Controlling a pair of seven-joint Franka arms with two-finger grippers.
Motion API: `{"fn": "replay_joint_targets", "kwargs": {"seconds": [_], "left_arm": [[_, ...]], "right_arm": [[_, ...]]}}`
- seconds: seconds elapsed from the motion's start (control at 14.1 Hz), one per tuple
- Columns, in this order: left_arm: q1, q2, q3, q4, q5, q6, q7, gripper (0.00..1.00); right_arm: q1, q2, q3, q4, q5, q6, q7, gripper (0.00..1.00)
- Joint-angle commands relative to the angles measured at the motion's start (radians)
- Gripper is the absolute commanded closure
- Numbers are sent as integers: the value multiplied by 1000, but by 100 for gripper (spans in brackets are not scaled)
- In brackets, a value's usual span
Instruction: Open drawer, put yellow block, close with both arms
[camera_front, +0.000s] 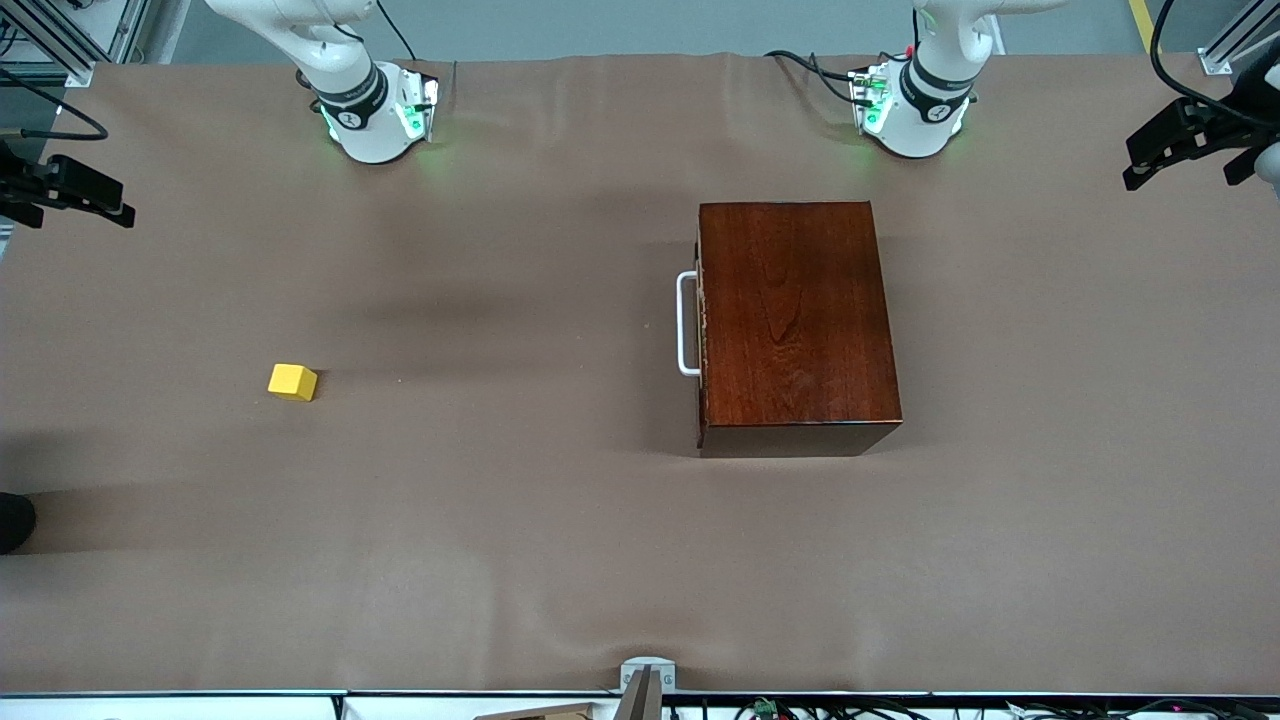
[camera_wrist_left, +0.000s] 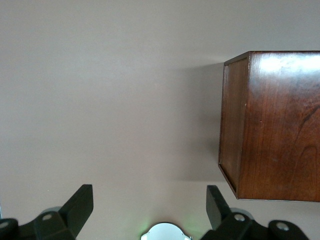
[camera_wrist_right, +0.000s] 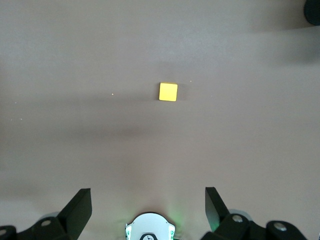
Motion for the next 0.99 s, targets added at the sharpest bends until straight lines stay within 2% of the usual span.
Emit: {"fn": "replay_joint_targets", "kwargs": {"seconds": [0.0, 0.57, 0.92], "left_arm": [[11, 8, -8, 30, -8, -17, 16, 0], [-6, 22, -25, 40, -20, -17, 22, 0], [-23, 46, -135, 43, -22, -17, 8, 0]], "right_arm": [[-24, 2, 15, 8, 18, -9, -10, 0], [-27, 3, 15, 6, 18, -9, -10, 0], [-29, 3, 15, 6, 18, -9, -8, 0]]}}
